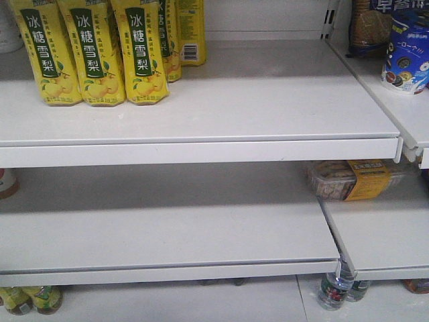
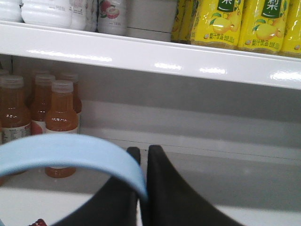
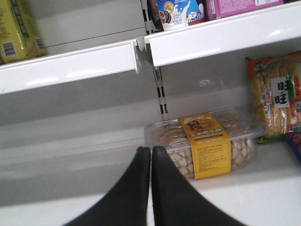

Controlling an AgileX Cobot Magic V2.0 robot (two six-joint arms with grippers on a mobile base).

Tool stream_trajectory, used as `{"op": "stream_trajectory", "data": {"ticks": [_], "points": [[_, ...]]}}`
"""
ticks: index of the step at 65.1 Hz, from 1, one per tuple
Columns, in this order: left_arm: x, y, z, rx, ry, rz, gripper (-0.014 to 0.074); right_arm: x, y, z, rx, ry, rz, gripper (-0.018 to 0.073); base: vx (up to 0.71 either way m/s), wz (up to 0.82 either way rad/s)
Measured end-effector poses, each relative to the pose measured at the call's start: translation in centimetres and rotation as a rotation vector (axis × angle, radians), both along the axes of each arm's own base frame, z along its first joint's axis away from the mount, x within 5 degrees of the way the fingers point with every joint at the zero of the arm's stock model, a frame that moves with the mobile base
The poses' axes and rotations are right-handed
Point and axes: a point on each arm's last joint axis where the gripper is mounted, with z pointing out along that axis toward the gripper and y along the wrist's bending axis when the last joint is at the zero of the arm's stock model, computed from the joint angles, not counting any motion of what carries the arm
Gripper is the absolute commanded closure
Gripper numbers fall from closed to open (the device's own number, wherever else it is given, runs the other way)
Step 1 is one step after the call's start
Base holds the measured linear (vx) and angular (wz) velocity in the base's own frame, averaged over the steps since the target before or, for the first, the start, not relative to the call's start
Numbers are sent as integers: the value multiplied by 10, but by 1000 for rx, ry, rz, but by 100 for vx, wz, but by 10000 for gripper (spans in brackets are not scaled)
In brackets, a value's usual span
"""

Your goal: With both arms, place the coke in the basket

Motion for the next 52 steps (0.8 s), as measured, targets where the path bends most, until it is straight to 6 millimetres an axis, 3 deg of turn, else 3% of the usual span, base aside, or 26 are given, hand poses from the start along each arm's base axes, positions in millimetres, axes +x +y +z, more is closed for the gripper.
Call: {"op": "stream_trajectory", "data": {"ticks": [13, 52], "points": [[0, 0, 0, 0, 0, 0, 603, 0, 0, 2, -78, -31, 2, 564, 0, 0], [0, 0, 0, 0, 0, 0, 603, -1, 3, 14, -53, -154, 25, 564, 0, 0]]}}
